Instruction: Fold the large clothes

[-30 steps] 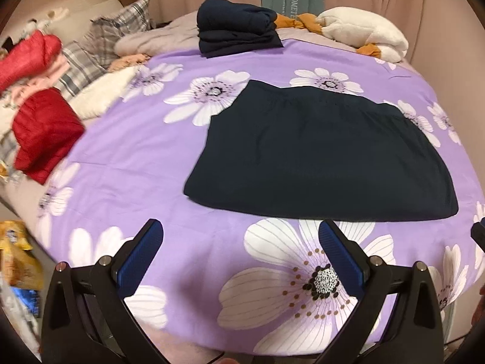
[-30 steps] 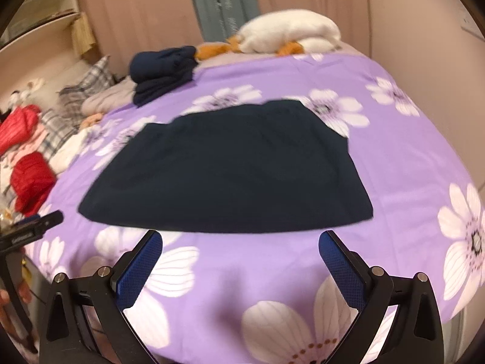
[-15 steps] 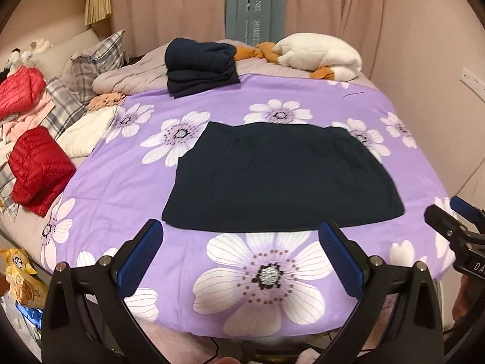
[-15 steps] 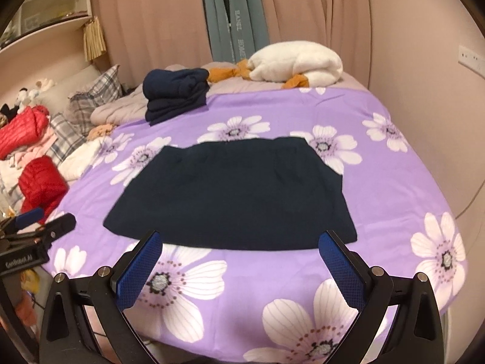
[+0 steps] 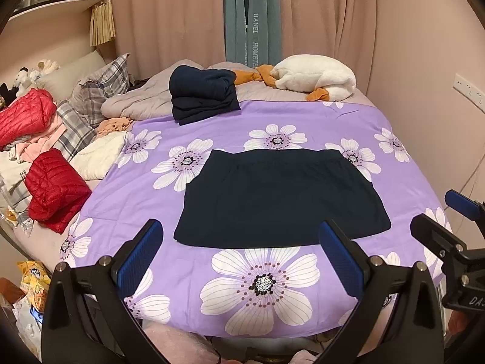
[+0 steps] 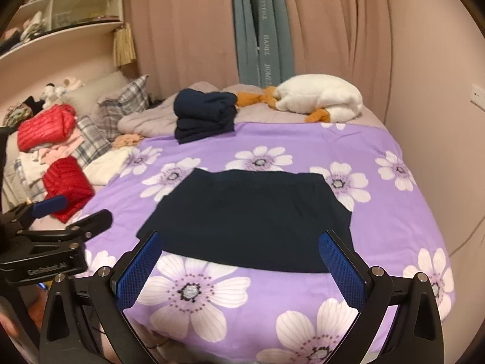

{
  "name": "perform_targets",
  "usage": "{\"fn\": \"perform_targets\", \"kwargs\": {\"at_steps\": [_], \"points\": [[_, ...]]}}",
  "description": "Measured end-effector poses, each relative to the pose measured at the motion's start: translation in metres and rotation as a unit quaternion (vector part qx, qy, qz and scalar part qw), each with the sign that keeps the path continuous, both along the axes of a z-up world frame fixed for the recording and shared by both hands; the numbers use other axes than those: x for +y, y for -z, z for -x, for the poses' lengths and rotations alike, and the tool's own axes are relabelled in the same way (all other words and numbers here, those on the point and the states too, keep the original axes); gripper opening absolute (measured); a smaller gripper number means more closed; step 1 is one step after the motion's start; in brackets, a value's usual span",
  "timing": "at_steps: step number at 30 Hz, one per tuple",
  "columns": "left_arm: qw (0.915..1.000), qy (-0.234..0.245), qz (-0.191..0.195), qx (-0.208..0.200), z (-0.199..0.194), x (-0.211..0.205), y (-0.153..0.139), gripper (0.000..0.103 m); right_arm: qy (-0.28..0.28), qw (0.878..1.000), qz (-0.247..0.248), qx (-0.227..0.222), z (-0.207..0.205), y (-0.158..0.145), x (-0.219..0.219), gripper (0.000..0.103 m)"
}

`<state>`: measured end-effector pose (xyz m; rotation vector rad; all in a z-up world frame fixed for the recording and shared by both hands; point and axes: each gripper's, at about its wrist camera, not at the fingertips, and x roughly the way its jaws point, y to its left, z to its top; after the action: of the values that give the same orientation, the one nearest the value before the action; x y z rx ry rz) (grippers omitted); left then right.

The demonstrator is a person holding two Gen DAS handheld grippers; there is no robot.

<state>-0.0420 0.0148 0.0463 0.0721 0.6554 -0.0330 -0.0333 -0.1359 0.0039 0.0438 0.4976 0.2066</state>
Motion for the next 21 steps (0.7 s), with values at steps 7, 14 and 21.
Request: {"fn": "perform_targets", "kwargs": {"at_steps": [7, 14, 21], "points": [[1.0, -0.002, -0.002, -0.006, 0.007, 0.0, -0.007, 0.103, 0.001, 1.0, -0.014, 0.01, 0.0, -0.002, -0.007, 0.102], [0.9999, -0.002, -0.006, -0.009, 0.01, -0.003, -0.009, 0.103, 0.002, 1.0, -0.016, 0.007, 0.006, -0.004, -0.008, 0.102], [0.9999, 0.002, -0.011, -0.011, 0.012, -0.007, -0.008, 0.103, -0.001, 1.0, -0.018, 0.001, 0.008, -0.006, -0.008, 0.102]]}}
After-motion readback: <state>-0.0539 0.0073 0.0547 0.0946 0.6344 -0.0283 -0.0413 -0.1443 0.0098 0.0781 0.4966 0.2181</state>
